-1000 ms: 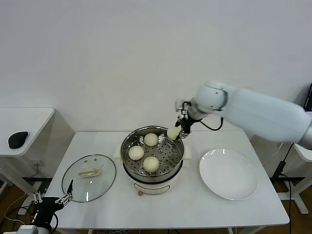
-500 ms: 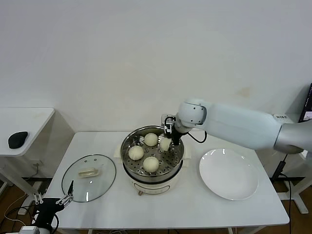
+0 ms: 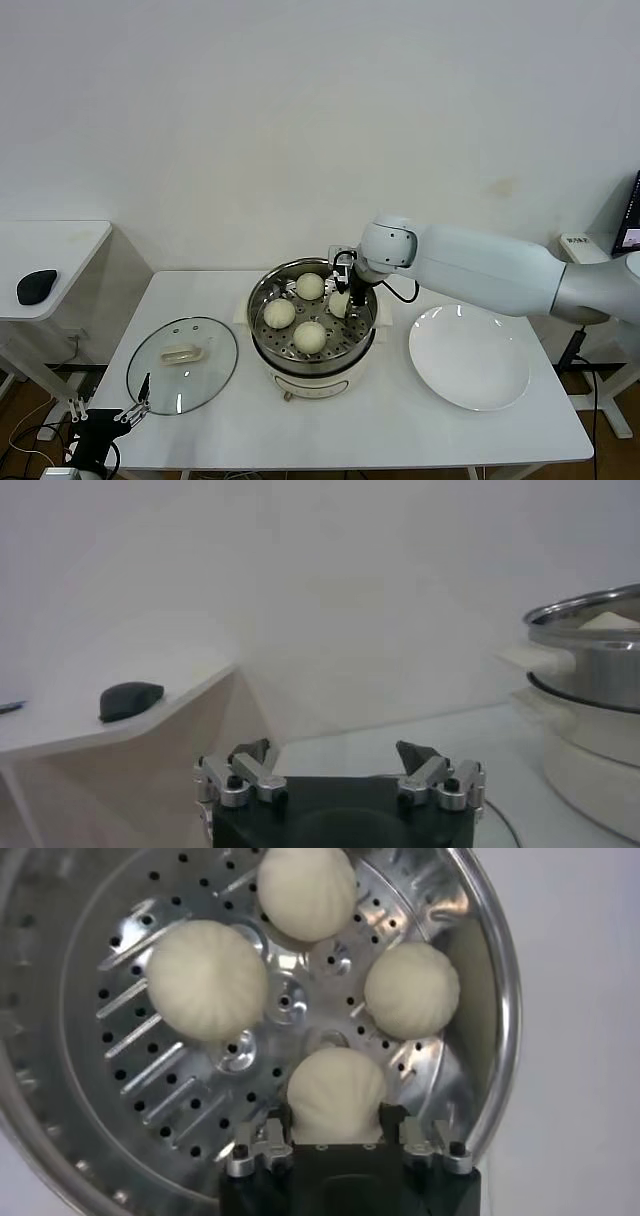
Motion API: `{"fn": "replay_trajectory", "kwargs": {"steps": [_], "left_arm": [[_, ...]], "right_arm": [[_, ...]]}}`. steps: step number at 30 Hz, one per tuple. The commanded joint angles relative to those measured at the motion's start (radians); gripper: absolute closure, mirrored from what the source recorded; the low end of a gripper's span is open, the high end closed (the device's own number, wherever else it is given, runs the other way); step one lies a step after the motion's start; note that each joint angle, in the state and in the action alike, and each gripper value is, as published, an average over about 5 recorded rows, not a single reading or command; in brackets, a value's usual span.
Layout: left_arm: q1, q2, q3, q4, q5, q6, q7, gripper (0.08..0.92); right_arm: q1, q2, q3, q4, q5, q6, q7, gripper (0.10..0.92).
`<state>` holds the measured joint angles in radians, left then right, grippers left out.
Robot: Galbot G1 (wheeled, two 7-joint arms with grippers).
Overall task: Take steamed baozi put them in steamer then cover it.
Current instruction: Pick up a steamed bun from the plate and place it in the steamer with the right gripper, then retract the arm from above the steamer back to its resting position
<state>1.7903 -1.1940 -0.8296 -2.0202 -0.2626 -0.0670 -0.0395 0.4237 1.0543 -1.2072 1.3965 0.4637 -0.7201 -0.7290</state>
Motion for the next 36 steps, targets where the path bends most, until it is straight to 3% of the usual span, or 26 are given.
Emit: {"fn": "replay_trajectory", "kwargs": {"steps": [1,5,12,16,21,30,36], "left_arm": [[0.0,-0.003,0.002,0.001,0.003,-0.001,0.0,0.177],[0.0,-0.005,0.007,-0.002,0.002,-0.001,0.001,0.177],[0.008,0.001,0.011,-0.02,0.003,0.008,0.006,0.177],[0.009,0.0,0.012,-0.028,0.002,0.011,0.005,0.177],[0.009,-0.002,0.022,-0.031,0.002,0.009,0.001,0.177],[-0.011,-0.017,0.049,-0.017,0.008,0.006,-0.018,0.177],[-0.026,-0.013,0.078,0.009,0.117,0.007,-0.035,0.177]], "right_arm": [[0.031,-0.063,0.055,0.084,0.057,-0.006,0.038,0.258],[0.034,-0.14,0.118,0.177,0.121,-0.001,0.11,0.209],[-0.171,-0.309,0.323,0.356,0.264,0.096,0.504,0.203],[-0.472,-0.427,0.563,0.432,0.248,0.223,0.671,0.203],[-0.945,-0.468,0.954,0.46,0.085,0.434,0.764,0.203],[-1.621,-0.214,1.593,0.484,-0.179,0.689,0.672,0.203],[-1.883,0.087,1.899,0.471,-0.206,0.845,0.556,0.203]]}}
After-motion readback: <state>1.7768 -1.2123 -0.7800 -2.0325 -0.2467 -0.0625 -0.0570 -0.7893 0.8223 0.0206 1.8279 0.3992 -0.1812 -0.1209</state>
